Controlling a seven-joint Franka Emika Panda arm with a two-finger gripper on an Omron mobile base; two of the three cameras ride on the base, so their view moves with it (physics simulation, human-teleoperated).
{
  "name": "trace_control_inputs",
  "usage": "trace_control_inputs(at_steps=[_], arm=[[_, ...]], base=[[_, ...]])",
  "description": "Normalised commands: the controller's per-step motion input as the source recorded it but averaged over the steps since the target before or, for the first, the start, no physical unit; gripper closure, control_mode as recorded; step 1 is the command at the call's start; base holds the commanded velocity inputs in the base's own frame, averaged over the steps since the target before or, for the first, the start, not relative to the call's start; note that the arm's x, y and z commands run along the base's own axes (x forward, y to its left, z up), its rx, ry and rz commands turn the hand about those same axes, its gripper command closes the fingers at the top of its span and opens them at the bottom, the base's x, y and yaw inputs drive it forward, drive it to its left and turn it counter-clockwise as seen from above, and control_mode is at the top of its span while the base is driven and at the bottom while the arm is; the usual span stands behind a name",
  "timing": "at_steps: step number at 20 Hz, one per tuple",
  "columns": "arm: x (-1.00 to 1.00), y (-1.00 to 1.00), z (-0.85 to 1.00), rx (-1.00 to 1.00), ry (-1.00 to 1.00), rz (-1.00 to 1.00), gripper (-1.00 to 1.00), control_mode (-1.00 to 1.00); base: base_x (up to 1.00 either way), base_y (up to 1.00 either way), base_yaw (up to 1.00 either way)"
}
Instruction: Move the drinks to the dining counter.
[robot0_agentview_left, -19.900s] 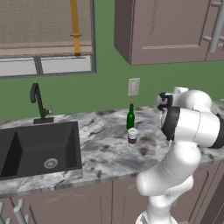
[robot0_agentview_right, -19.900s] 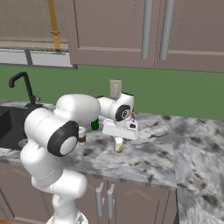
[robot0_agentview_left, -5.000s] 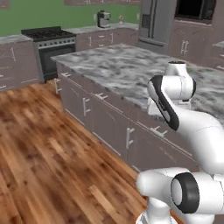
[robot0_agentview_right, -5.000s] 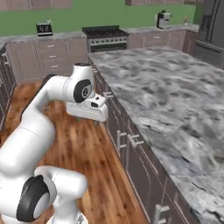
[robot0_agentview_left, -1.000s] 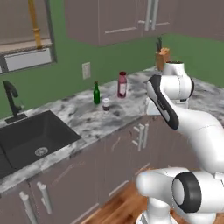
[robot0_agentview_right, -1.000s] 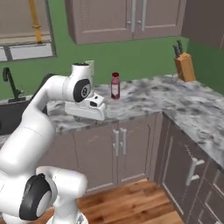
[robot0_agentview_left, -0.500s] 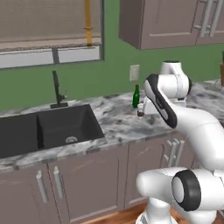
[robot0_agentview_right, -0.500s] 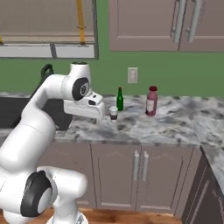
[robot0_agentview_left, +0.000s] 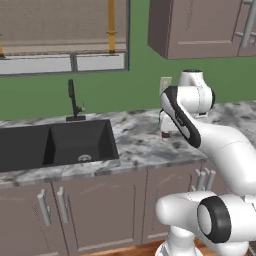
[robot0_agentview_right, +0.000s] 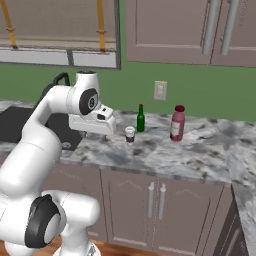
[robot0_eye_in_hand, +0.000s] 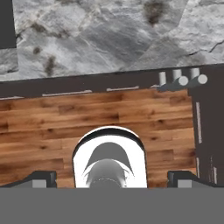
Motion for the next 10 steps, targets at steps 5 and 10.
trace_control_inputs(at_steps=[5,10], arm=[[0.0,0.0,0.0,0.0,0.0,0.0,-1.0,1.0],[0.0,0.0,0.0,0.0,0.0,0.0,-1.0,1.0]], base=[[0.63,-0.17,0.04],[0.54,-0.45,0.0]])
